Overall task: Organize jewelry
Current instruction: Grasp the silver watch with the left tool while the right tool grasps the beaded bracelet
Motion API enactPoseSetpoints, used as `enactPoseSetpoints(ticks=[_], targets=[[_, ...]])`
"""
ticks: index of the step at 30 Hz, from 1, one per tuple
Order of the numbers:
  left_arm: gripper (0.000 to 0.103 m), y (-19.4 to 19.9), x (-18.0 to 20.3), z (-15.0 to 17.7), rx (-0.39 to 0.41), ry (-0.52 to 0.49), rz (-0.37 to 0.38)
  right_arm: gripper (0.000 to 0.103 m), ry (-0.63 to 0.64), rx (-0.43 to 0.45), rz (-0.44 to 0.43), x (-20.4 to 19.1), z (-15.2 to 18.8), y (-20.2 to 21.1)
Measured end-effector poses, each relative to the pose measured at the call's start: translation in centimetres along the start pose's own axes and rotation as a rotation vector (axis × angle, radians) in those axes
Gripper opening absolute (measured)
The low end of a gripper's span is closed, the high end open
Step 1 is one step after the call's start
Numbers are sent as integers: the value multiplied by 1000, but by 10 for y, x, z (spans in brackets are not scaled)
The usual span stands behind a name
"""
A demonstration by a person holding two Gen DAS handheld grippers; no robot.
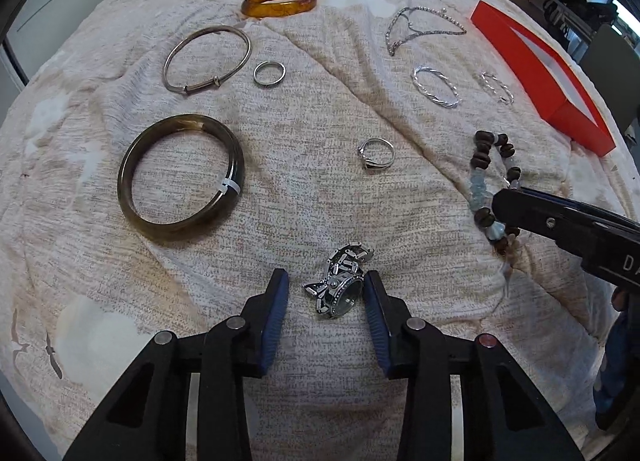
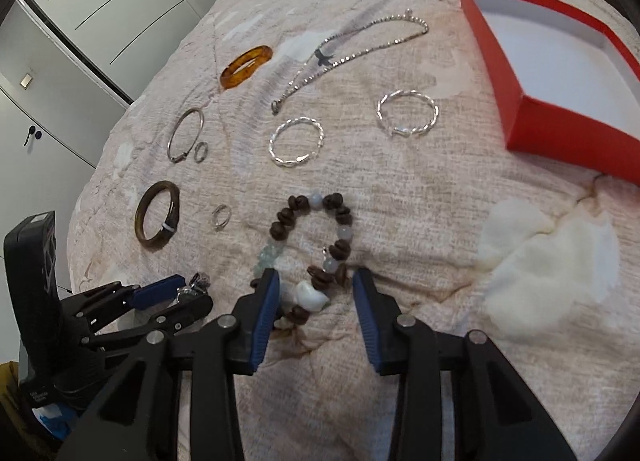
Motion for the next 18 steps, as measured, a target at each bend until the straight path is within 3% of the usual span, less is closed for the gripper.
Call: enactPoseSetpoints(ticks=[3, 7, 8, 18], targets=[[33, -2, 1, -1, -3, 0, -2, 37, 11, -6, -9, -3, -2, -7], [20, -2, 4, -5, -6, 3, -8, 14, 30, -14, -3, -3, -2, -9], [19, -1, 4, -6, -8, 5, -13, 12, 30, -16, -3, -2, -3, -8], [17, 28, 1, -8, 36, 39, 6, 12, 76, 41, 8, -13, 4, 32]])
Point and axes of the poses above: each gripper's, at about its wrist camera, not at the fingertips, and y roughly against the way its jaws point, x to its right, z to its underside, the point moved 7 cm from there along -y, roughly the way its jaws point, and after that the axes turned 3 degrees about -y, right-handed, at the moved point
